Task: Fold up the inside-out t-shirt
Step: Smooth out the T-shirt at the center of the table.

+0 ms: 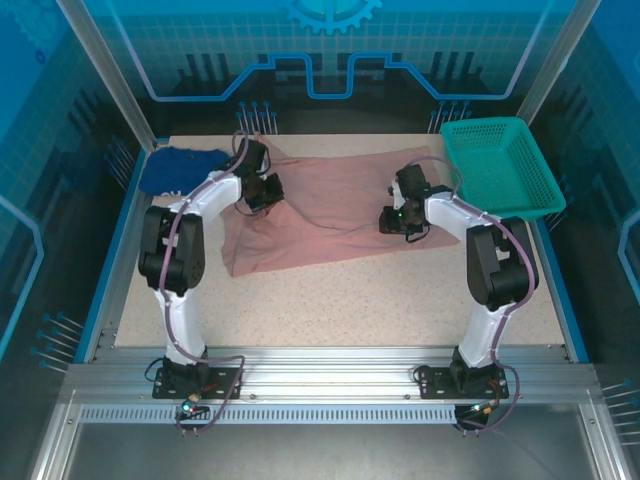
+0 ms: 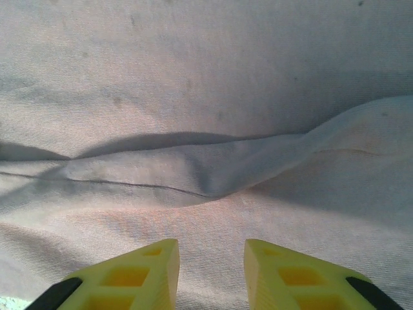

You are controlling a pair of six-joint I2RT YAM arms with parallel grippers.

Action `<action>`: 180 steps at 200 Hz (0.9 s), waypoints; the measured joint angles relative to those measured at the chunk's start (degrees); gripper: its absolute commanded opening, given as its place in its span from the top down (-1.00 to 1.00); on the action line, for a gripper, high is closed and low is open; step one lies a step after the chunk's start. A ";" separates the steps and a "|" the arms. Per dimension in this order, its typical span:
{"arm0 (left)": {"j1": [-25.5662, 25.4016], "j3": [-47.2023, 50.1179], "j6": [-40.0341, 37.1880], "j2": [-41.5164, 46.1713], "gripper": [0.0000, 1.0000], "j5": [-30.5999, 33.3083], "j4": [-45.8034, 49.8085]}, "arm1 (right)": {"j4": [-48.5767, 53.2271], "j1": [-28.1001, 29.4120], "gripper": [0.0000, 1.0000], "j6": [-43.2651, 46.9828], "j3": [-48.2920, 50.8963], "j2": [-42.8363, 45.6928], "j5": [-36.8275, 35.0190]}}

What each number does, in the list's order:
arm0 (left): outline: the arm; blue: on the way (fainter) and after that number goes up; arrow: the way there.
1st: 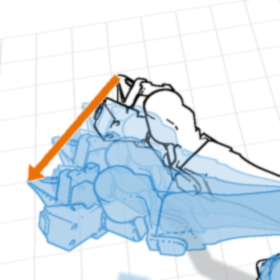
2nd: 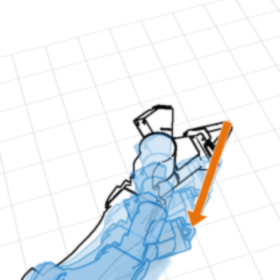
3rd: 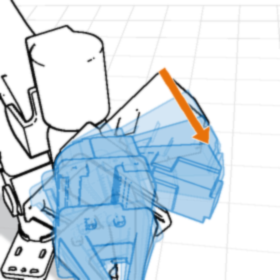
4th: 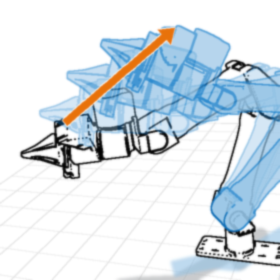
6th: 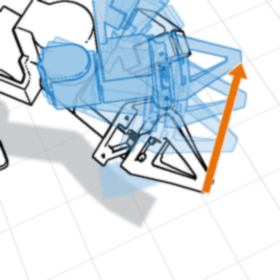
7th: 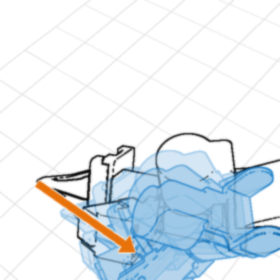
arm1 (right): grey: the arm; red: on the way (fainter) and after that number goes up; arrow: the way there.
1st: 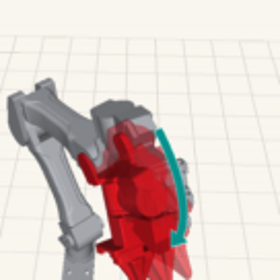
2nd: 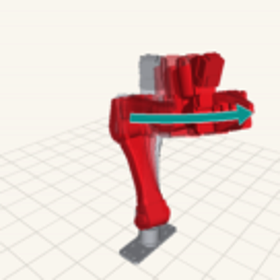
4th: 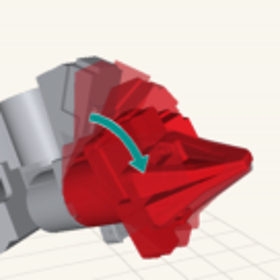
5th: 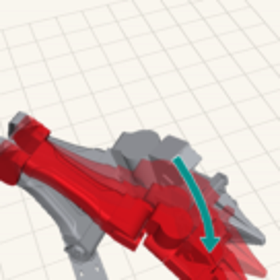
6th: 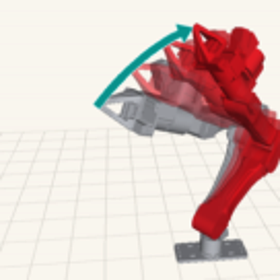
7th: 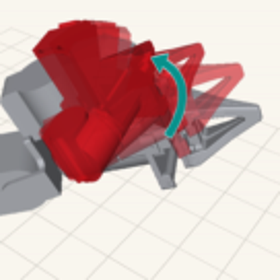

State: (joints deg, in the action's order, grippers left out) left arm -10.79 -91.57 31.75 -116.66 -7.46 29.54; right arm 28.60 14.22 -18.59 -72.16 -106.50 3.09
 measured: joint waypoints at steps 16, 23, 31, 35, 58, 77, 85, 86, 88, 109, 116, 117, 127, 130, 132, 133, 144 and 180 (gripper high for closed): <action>0.00 -5.70 -0.98 -4.09 0.34 0.42 0.44 | -0.17 -0.09 0.34 0.00 0.63 0.22 0.00; 0.00 -7.93 -1.36 -5.70 0.22 0.46 0.79 | -0.17 -0.09 0.34 0.00 0.94 0.33 0.00; 0.00 -9.99 -2.16 -7.21 0.13 0.70 1.11 | -0.17 -0.09 0.33 -0.02 1.33 0.52 0.00; 0.00 -10.88 -1.99 -7.82 0.11 0.87 1.57 | -0.17 -0.09 0.33 -0.02 1.62 0.70 0.00; 0.00 -12.22 -3.87 -8.13 0.00 2.40 3.23 | -0.13 -0.09 0.33 0.00 2.69 2.03 -0.02; 0.15 -8.57 -4.74 -5.46 -0.04 3.65 2.29 | -0.20 -0.09 0.33 0.00 2.80 2.95 0.00; 0.37 -4.55 -4.81 -2.91 -0.06 4.02 1.07 | -0.20 -0.09 0.32 0.00 2.80 3.17 0.00; 0.42 -3.74 -4.81 -2.40 -0.06 4.07 0.83 | -0.20 -0.09 0.32 0.00 2.80 3.19 0.00; 0.48 -2.89 -4.81 -1.88 -0.07 4.11 0.52 | -0.20 -0.09 0.32 0.00 2.80 3.23 0.00; 2.08 9.64 -4.72 6.10 -0.12 4.72 -2.32 | -0.17 -0.09 0.32 0.00 2.80 3.34 0.02; 2.95 12.37 -4.74 7.63 -0.13 5.09 -2.93 | -0.15 -0.09 0.32 0.00 2.80 3.34 0.02; 3.04 12.57 -4.74 7.72 -0.13 5.11 -2.95 | -0.15 -0.09 0.32 0.00 2.80 3.34 0.02; 4.44 14.40 -4.81 8.15 -0.13 5.57 -3.43 | -0.15 -0.09 0.32 0.00 2.78 3.32 0.07; 4.83 14.69 -4.81 8.09 -0.13 5.62 -3.67 | -0.13 -0.09 0.31 0.02 2.73 3.32 0.13; 5.16 14.88 -4.85 7.93 -0.13 5.77 -3.87 | -0.13 -0.07 0.31 0.02 2.73 3.32 0.17; 5.27 14.93 -4.87 7.89 -0.12 5.79 -3.91 | -0.15 -0.07 0.31 0.02 2.73 3.32 0.17; 6.64 15.13 -4.96 7.04 -0.11 6.25 -4.59 | -0.15 -0.04 0.31 0.02 2.73 3.32 0.22; 8.15 12.98 -6.32 2.82 0.04 7.34 -5.92 | -0.13 0.00 0.31 0.02 2.69 3.32 0.22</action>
State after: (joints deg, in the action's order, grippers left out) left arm -2.63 -78.59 25.43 -113.84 -0.12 23.62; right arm 28.47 14.22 -18.57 -69.47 -103.18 3.31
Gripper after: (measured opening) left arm 0.510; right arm 0.346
